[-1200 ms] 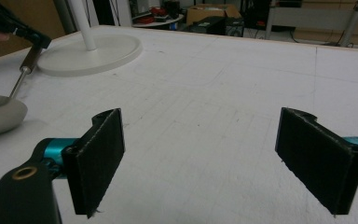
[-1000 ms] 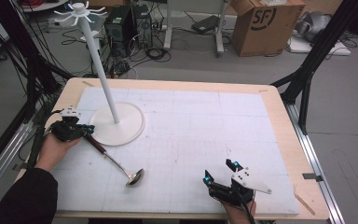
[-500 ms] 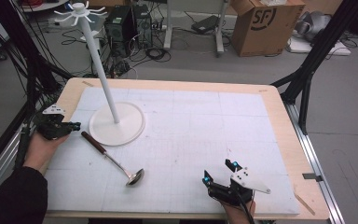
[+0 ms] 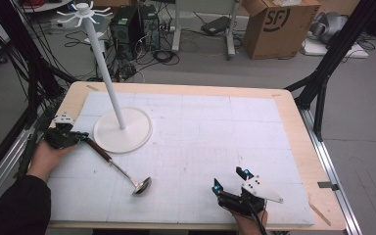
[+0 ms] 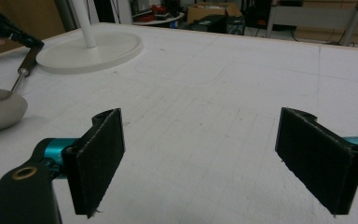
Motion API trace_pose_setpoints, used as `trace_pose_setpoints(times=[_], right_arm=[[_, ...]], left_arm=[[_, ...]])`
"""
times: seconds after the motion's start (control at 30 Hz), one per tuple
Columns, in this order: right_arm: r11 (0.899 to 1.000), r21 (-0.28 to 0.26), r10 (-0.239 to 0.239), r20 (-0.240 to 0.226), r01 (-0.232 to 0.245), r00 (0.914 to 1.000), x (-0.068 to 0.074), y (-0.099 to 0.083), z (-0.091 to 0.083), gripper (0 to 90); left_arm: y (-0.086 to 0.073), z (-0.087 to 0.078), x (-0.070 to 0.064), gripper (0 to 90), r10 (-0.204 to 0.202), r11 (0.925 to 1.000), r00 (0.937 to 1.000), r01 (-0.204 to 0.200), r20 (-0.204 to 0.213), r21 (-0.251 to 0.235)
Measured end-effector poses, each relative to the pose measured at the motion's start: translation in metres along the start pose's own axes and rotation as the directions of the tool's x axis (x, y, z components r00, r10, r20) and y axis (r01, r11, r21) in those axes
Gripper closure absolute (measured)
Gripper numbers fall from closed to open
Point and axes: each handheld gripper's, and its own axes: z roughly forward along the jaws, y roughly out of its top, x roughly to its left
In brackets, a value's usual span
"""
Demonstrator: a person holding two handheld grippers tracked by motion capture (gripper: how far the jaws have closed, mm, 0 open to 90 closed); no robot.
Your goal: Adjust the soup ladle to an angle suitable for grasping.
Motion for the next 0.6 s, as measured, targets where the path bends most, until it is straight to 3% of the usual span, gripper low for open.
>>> trace_pose_setpoints(times=[0.4,0.5,0.6], right_arm=[[1.000,-0.005,-0.006,0.000,0.006,1.0000,0.0006,0.0006,0.0001,14.6],[1.000,-0.001,-0.005,-0.002,0.005,1.0000,0.0012,0.0003,0.0010,14.6],[1.000,0.002,-0.007,0.000,0.007,1.0000,0.0020,0.0001,0.0017,14.6]], left_arm=[[-0.0064,-0.0091,-0.0066,89.8,0.071,0.9974,0.9973,-0.071,0.019,0.013],[-0.0058,-0.0084,-0.0060,89.7,0.075,0.9971,0.9972,-0.075,-0.008,0.012],[-0.0058,-0.0060,-0.0050,89.7,0.076,0.9971,0.9971,-0.076,-0.010,0.003]])
